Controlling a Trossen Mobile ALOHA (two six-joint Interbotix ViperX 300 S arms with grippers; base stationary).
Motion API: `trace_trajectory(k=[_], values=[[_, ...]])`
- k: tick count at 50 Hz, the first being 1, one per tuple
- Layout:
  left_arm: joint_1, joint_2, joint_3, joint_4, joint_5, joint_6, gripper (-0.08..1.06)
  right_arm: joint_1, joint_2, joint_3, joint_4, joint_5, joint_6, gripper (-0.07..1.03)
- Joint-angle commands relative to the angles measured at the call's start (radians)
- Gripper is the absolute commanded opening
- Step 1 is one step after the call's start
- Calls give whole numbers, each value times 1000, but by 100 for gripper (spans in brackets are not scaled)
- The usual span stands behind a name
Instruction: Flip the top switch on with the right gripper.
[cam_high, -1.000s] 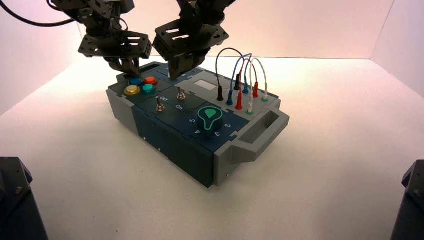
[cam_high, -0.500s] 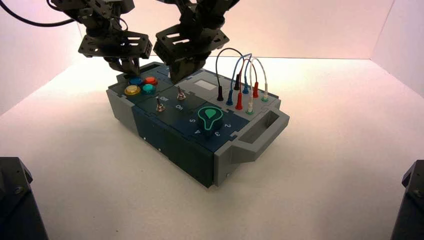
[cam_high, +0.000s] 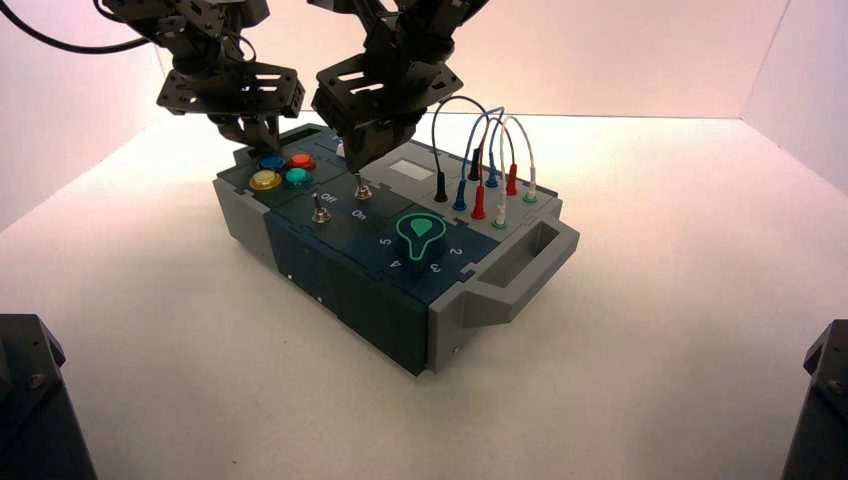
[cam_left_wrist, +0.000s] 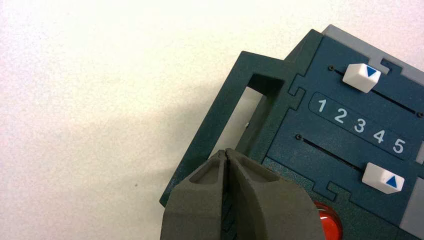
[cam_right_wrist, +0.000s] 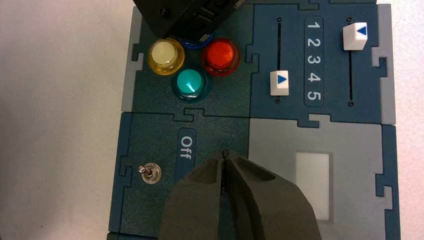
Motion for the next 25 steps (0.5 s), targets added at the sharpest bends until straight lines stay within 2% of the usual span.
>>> trace_trajectory(k=[1,25], values=[[-9,-20,-5,0,9,2,-3,3,-26,-2,2,8,2,-2],[-8,-21,-2,0,12,2,-3,3,-51,31,3,9,3,-2]])
